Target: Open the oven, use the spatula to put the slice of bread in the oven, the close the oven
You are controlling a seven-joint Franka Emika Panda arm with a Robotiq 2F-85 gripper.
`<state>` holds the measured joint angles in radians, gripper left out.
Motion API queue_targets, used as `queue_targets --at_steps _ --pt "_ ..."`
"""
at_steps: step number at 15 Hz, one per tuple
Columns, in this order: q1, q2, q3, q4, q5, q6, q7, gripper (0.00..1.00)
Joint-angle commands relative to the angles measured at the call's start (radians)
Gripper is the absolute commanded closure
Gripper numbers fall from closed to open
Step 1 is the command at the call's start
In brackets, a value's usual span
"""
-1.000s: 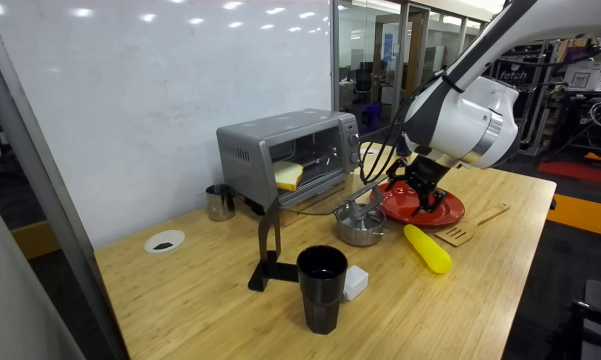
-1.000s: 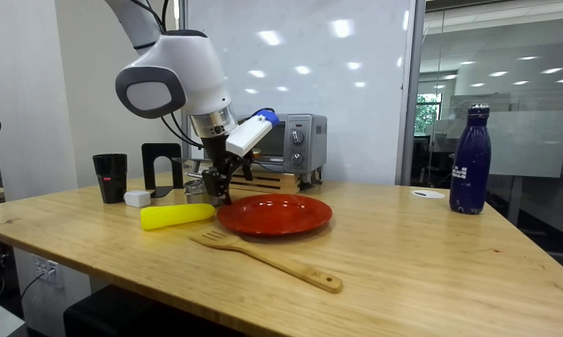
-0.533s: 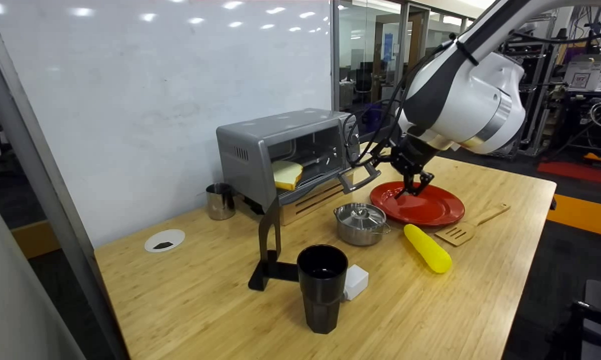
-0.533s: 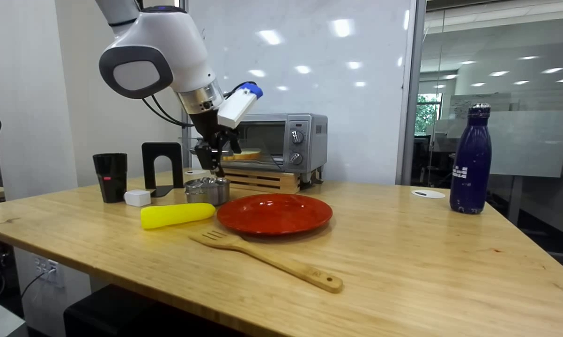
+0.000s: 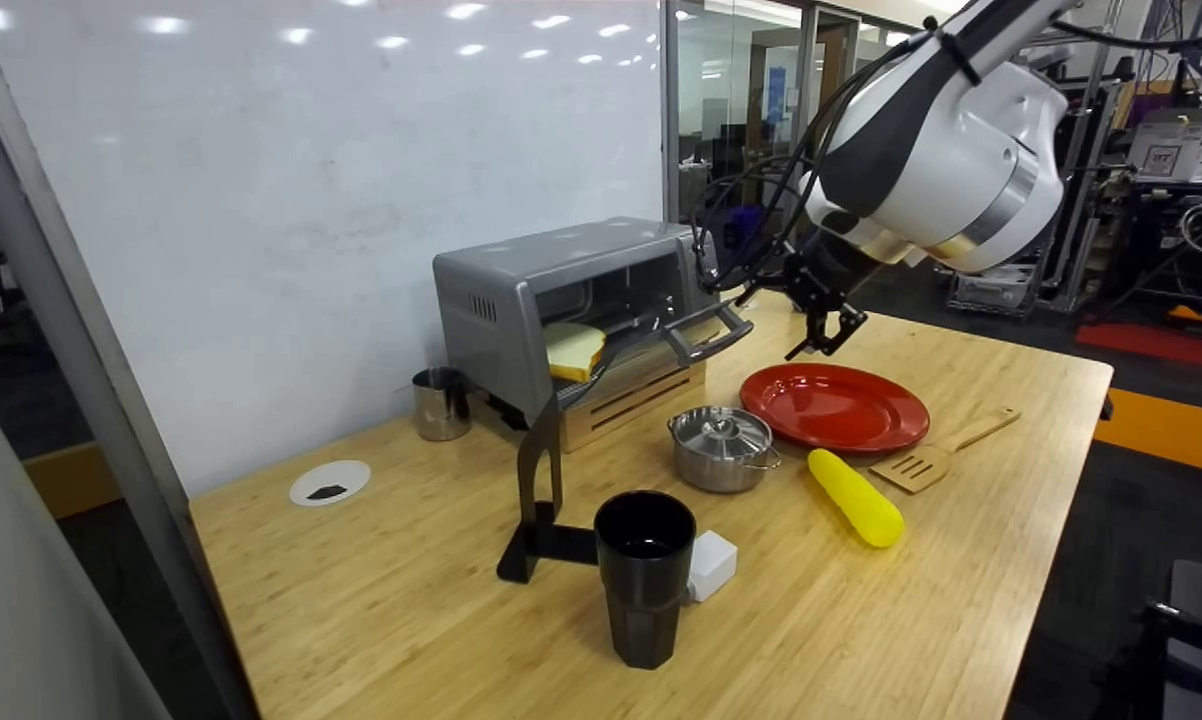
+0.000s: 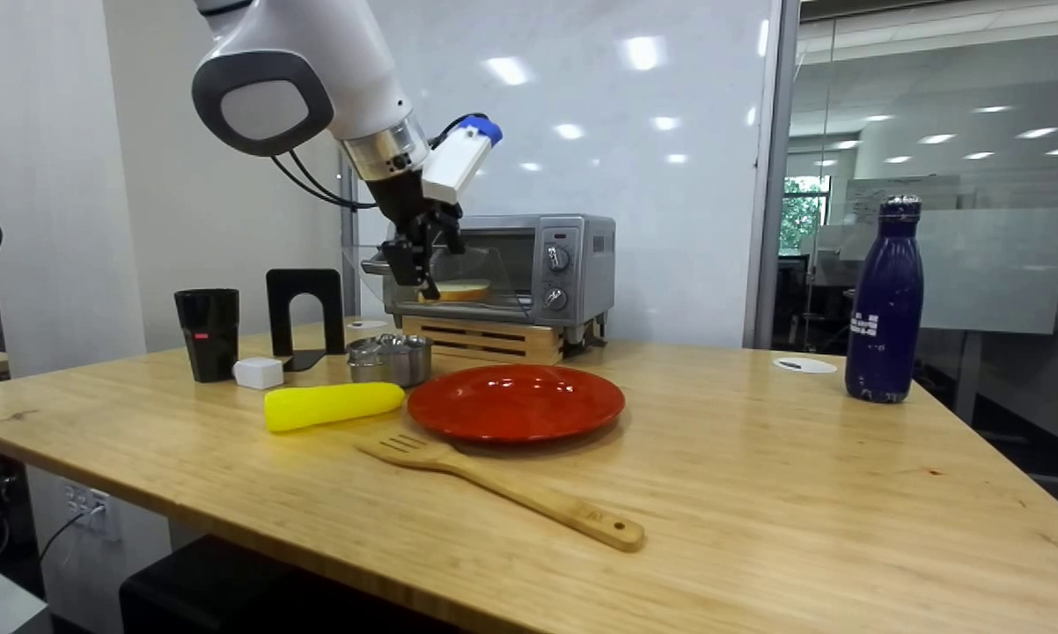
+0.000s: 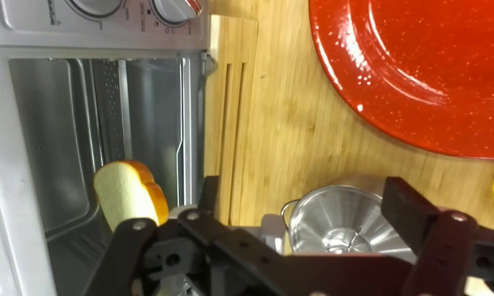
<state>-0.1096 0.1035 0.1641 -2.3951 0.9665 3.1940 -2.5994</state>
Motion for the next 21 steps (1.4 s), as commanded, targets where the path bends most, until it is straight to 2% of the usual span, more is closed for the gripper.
queue_targets --at_steps 1,8,12,16,21 --pt "-0.082 0.005 0.048 0.018 -0.025 0.011 0.0 0.0" --pt "-0.193 0.04 0.129 0.066 -0.048 0.023 0.0 0.0" --pt "-0.269 0.082 0.203 0.106 -0.085 0.046 0.0 0.0" --pt "-0.383 0.145 0.315 0.137 -0.136 0.09 0.0 0.0" --pt "-0.578 0.268 0.506 0.161 -0.257 0.196 0.0 0.0"
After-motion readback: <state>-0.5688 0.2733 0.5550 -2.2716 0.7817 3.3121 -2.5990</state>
